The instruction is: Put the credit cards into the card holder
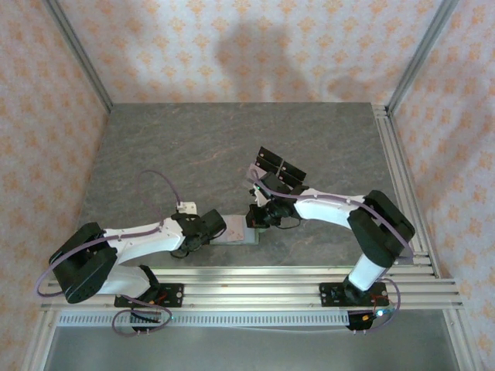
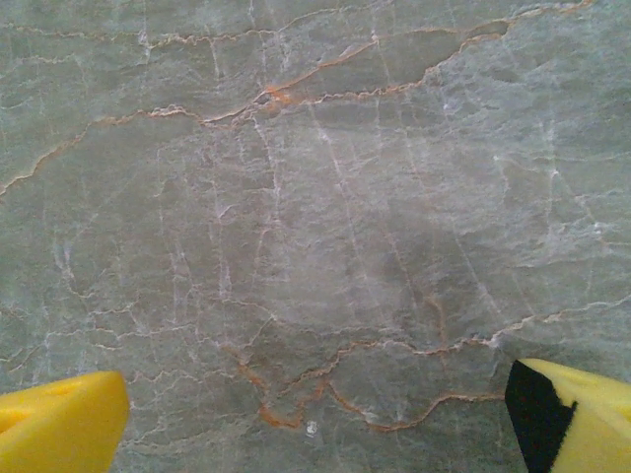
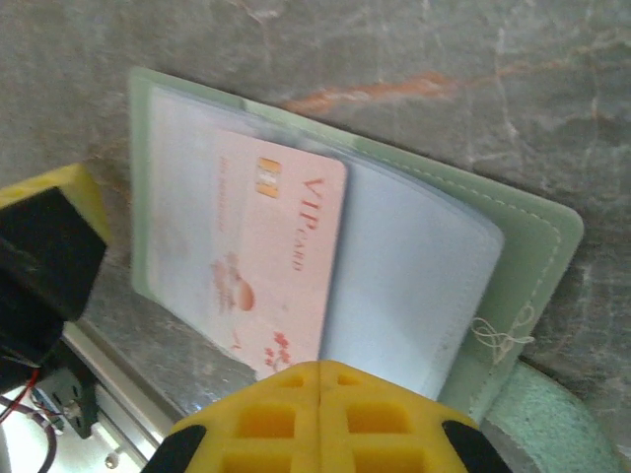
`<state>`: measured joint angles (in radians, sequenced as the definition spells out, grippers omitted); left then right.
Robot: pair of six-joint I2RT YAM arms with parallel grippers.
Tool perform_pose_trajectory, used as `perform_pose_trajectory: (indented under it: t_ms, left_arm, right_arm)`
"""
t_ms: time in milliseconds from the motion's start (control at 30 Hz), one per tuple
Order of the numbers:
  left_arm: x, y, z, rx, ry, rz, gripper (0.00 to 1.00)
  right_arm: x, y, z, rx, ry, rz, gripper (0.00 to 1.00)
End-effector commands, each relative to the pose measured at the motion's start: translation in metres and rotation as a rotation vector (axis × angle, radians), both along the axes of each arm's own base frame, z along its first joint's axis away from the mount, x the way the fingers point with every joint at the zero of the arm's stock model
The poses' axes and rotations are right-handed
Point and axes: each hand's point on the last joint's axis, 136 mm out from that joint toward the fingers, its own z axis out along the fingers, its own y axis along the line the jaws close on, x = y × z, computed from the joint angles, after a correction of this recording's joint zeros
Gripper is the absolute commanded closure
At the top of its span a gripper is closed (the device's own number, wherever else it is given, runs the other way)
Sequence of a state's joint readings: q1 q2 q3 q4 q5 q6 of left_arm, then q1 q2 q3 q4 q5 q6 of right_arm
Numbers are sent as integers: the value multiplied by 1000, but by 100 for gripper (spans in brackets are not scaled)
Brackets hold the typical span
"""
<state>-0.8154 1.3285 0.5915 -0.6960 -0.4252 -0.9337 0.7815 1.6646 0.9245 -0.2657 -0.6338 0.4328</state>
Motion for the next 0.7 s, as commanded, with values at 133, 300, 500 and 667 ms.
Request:
perform_pose_trajectory:
  t_ms: [133,300,500,667]
  left_arm:
    - [2,-2,-4,-14,-3,-5,0]
    - [0,-4,-12,-22,15,-2,0]
    - [-2,-6,-17,-31,28,-2,0]
    - [-3,-8,-21,-38,33,-4,0]
  right_arm:
    - [-6,1,-11,-55,17,31,98]
    - [-8,6,-16,-61,27,42,98]
    - [-10,14,-17,-60,34,62,98]
    - [-12,23,-16,-55,34,82,98]
